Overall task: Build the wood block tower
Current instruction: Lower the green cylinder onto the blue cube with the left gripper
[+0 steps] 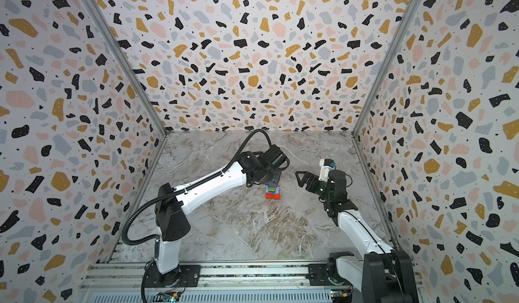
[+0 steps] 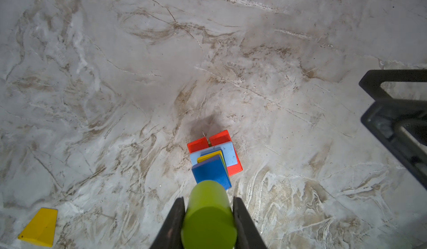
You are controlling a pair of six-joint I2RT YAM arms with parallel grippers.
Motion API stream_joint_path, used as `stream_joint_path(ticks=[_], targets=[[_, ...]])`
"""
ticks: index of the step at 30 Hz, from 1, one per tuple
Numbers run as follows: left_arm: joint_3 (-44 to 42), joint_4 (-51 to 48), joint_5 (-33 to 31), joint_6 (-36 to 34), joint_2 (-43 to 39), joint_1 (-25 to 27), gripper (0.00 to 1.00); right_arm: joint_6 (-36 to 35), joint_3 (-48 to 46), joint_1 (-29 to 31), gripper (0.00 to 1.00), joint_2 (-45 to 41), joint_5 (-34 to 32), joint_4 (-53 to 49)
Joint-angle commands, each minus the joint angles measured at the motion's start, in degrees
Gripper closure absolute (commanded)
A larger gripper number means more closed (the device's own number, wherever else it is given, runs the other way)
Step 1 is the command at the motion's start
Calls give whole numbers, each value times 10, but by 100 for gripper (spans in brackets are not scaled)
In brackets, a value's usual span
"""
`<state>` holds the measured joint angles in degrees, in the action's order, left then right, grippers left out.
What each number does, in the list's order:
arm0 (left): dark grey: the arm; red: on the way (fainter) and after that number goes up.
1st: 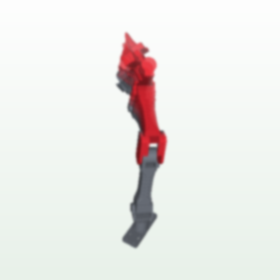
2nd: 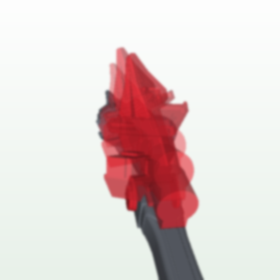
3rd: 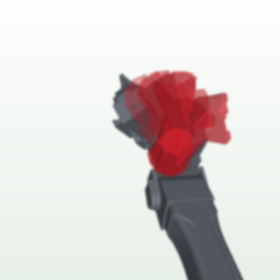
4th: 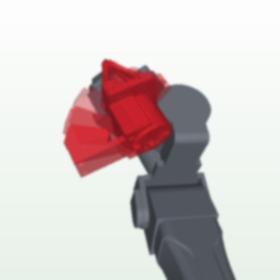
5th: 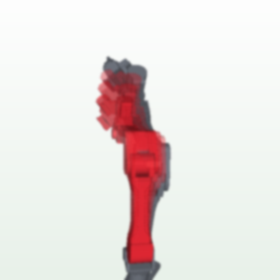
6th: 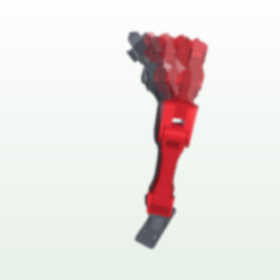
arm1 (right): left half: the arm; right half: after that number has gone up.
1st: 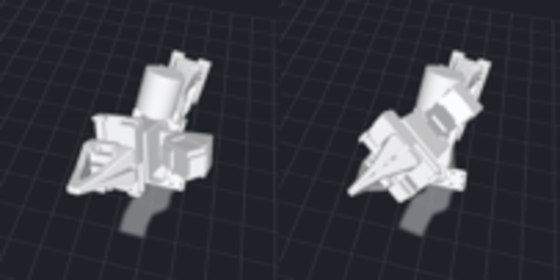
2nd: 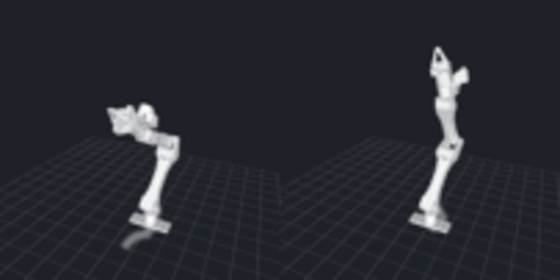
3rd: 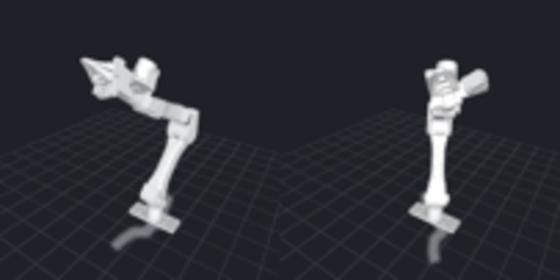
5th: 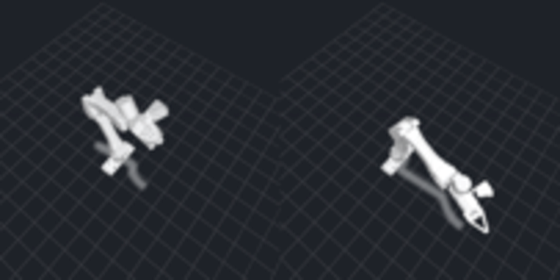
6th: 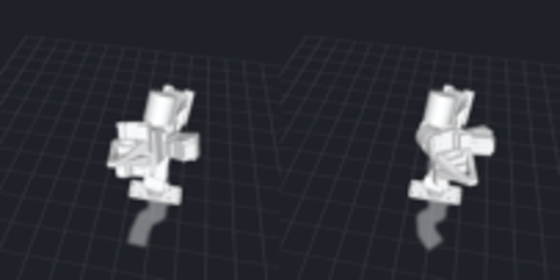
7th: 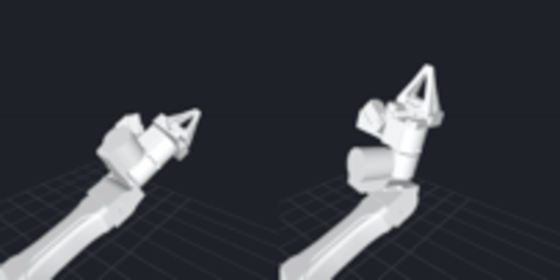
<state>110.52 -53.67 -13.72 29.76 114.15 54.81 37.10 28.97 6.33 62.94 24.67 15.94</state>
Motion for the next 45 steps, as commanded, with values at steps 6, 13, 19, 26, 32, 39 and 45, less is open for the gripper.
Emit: stream_joint_path(ticks=[6,13,19,26,32,39,45], targets=[[-12,22,7,1,5,0,84,2,-6,-3,1,-8,4,10],[-22,30,11,2,6,0,85,2,-6,-3,1,-5,5,10],[-24,34,12,1,9,0,85,2,-7,-3,1,-6,6,11],[-22,35,10,0,13,1,86,3,-8,-2,1,-5,8,15],[-22,35,8,0,16,1,86,3,-9,-3,1,-6,9,15],[-25,35,6,-1,17,-2,87,3,-9,-2,1,-7,10,17],[-24,35,5,-2,17,-3,87,3,-10,-3,1,-7,10,17]])
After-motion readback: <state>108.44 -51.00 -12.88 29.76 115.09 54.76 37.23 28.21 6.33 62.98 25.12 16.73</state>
